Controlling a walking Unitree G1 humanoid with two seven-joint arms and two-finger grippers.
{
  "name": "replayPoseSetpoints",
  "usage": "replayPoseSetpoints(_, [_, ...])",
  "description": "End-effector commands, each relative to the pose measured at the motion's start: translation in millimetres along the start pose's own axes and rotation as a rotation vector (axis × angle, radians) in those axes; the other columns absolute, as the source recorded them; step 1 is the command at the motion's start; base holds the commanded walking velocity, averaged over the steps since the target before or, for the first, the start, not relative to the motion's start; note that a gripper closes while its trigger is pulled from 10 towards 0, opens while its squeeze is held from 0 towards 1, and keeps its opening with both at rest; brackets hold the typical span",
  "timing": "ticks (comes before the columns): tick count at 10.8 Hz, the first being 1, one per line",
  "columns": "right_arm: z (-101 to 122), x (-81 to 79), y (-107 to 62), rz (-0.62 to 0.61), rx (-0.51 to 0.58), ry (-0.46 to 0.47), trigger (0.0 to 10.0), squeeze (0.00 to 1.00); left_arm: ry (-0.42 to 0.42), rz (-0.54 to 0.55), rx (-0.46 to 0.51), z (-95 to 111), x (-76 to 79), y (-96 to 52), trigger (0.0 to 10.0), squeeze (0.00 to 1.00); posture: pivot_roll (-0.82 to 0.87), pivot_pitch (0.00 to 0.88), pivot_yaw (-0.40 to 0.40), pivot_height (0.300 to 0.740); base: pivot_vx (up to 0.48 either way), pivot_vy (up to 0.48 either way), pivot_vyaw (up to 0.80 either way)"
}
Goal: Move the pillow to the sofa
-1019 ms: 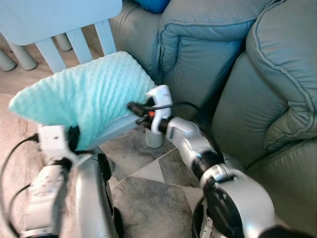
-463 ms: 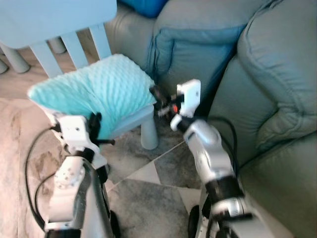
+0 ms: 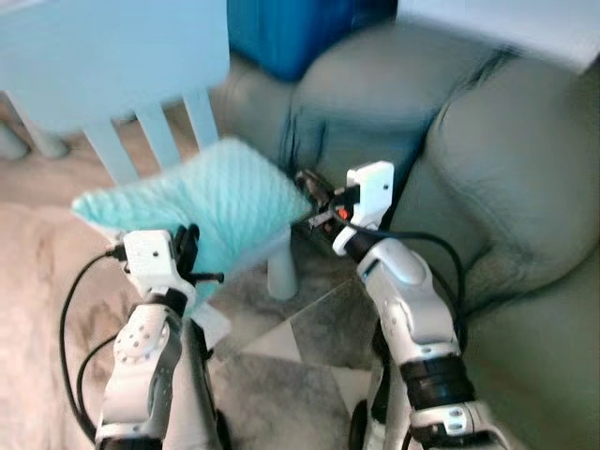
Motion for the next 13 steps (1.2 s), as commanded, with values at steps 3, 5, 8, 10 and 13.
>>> replayPoseSetpoints(3, [0,-7.7,-3.0,0.003,-0.011,0.004,10.0,0.00,0.017,-0.006,-0.010,-4,0.2,0.1,10.0,0.00,-0.06,0.093,-0.029,0.554,0.000,0.000,0.00])
replayPoseSetpoints(5, [1,-9.0,-3.8,0.004,-0.013,0.004,10.0,0.00,0.014,-0.008,-0.009,-4,1.3,1.5,10.0,0.00,-0.06,0.091,-0.029,0.589,0.000,0.000,0.00])
replayPoseSetpoints(8, [2,-9.2,-4.4,0.004,-0.018,0.004,10.0,0.00,0.015,-0.001,-0.011,-5,-0.2,3.3,10.0,0.00,-0.06,0.086,-0.030,0.644,0.000,0.000,0.00])
replayPoseSetpoints(10, [2,-11.0,-4.5,0.010,-0.022,0.001,10.0,0.00,0.016,0.002,-0.011,-5,-1.3,4.8,10.0,0.00,-0.07,0.078,-0.030,0.679,0.000,0.000,0.00])
replayPoseSetpoints(13, [3,-12.2,-5.9,0.013,-0.022,-0.001,10.0,0.00,-0.002,0.026,-0.052,-14,-4.7,4.8,10.0,0.00,-0.07,0.074,-0.032,0.734,0.000,0.000,0.00])
Point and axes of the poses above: a point about 5 cm out from each wrist's last joint towards the gripper, its own y axis pointing out of the wrist towards the gripper, its own z axis along the axis of the wrist's last joint, x = y × z, the point moved 3 cm from there along y, pointing out of the wrist towards the gripper, and after that the axes turned 5 degrees about y, right-handed, at the moved point
